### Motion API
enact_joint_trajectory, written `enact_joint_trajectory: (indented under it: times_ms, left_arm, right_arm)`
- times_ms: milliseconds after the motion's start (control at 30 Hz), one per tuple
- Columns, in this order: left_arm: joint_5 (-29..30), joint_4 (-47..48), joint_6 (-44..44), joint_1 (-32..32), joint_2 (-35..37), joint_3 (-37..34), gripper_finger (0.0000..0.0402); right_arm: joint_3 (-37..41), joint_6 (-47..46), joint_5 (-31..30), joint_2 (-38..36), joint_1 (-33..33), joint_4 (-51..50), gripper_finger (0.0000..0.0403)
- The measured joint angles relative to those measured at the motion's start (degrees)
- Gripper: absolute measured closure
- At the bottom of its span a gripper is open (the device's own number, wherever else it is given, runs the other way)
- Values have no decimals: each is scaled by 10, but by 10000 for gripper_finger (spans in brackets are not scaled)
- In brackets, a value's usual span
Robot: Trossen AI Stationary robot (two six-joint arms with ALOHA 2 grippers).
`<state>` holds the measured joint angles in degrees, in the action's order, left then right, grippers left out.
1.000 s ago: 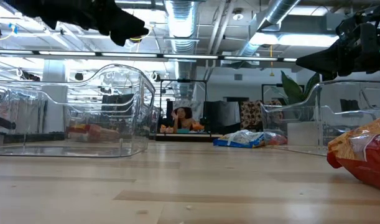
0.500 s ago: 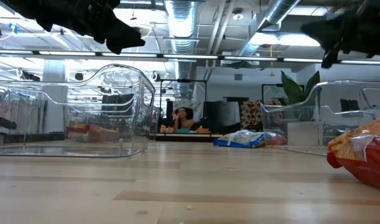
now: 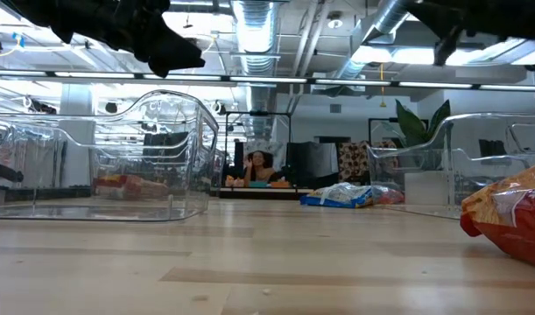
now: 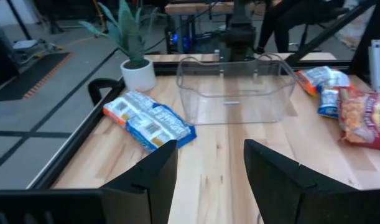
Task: Sort Maruchan noodles
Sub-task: Put the right red noodle pack into the top transparent bin
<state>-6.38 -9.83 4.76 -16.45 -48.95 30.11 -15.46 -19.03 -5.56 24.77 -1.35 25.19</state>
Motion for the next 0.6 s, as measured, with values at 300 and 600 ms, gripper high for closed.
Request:
enact_joint_trajectory:
  times_ms: [300,600]
  left_arm:
    - [22,3,-1,0,0,0,228]
    - [23,70,-30,0,0,0,228]
  right_arm:
    - [-222,-42,28,145,106,-359,200]
    - [-342,-351,69,263,240,-588,196]
